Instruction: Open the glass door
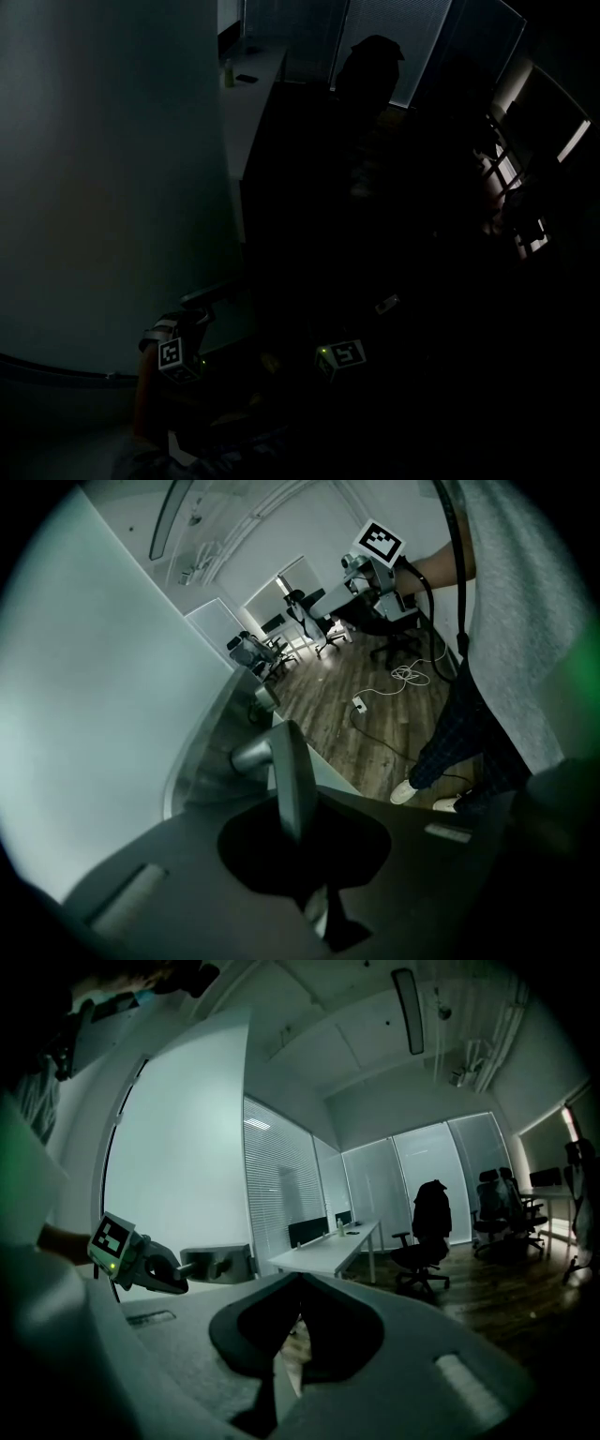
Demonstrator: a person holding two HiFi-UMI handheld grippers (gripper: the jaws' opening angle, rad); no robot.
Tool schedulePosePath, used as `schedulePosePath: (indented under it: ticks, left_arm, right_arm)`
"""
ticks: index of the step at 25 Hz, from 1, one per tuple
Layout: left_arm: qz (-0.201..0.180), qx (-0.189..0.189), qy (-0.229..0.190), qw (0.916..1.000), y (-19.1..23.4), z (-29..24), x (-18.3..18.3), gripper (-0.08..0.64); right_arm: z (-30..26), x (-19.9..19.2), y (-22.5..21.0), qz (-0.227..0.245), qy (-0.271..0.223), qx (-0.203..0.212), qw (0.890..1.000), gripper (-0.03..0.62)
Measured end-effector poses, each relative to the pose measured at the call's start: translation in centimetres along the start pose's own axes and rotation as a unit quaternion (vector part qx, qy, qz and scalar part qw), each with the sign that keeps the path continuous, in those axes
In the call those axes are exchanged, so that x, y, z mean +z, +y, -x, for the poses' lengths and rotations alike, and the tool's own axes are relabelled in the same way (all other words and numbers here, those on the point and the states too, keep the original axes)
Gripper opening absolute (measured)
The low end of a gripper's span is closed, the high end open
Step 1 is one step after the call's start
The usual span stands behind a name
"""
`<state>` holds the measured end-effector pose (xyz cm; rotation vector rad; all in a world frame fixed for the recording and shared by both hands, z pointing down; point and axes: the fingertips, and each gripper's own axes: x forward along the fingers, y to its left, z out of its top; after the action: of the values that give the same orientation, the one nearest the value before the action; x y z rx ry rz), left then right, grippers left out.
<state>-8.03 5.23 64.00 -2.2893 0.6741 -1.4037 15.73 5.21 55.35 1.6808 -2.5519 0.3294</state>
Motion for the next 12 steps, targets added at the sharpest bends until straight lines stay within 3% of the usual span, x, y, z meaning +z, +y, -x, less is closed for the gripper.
schedulePosePath:
  ticks: [12]
  left_arm:
    - [-0.018, 0.001, -0.009, 0.9998, -2.8, 1.6, 1.5, 0.002]
  right_arm:
    - [4.7, -0.2, 0.9, 0.002, -0.012, -0.024, 1.0, 0.003]
